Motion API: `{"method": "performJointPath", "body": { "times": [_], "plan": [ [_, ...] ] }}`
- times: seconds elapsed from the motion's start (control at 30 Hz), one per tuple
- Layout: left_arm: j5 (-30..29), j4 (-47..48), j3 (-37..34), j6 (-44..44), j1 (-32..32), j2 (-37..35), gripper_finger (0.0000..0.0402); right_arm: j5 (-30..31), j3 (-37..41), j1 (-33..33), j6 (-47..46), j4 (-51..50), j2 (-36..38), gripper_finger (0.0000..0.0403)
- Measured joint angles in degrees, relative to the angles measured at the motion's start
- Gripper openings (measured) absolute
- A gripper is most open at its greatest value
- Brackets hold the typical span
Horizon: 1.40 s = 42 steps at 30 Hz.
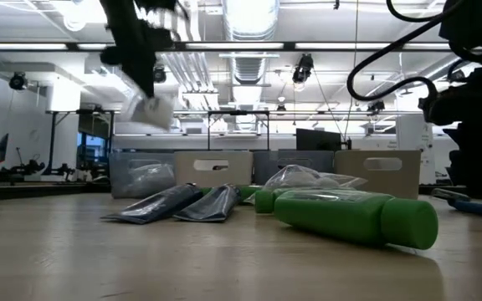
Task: Pick & Place Travel size toiletries
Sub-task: Put the bottom cotton pack into the left black bin
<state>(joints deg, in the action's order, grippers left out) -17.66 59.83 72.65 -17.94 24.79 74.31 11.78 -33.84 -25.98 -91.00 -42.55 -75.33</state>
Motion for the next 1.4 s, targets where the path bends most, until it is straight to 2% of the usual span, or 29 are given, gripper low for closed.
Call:
{"method": "performJointPath", "body": {
  "times": [0.17,0.4,0.63,0.9,1.0,1.1,1.23,1.4],
  "plan": [
    [1.1,5.0,0.2,16.6,1.8,6.1,0.0001,0.0,0.0,0.0,-3.7,0.0,0.0,0.0286],
    [1.9,7.7,5.9,36.8,0.7,14.3,0.0001,0.0,0.0,0.0,-5.1,0.1,0.0,0.0299],
    [-0.8,19.1,12.9,47.0,0.4,25.2,0.0001,-0.1,0.0,0.0,-7.4,0.1,0.0,0.0308],
    [-2.5,19.2,17.8,53.2,-0.6,34.7,0.0004,-0.2,0.0,0.0,-8.5,0.6,0.0,0.0296],
    [-1.9,19.0,18.0,53.2,-0.6,37.0,0.0005,-0.3,0.0,0.0,-8.5,1.2,0.0,0.0285],
    [-4.9,16.9,18.0,51.4,-0.7,38.0,0.0014,-0.3,0.0,0.0,-9.1,1.4,0.0,0.0274],
    [-7.0,14.5,18.1,49.9,-0.7,38.0,0.0050,-0.3,-0.1,0.0,-9.5,1.4,0.0,0.0260],
    [-7.0,11.7,18.1,44.6,-0.9,37.2,0.0123,-0.3,-0.2,0.0,-9.5,1.6,0.0,0.0245]
  ]
}}
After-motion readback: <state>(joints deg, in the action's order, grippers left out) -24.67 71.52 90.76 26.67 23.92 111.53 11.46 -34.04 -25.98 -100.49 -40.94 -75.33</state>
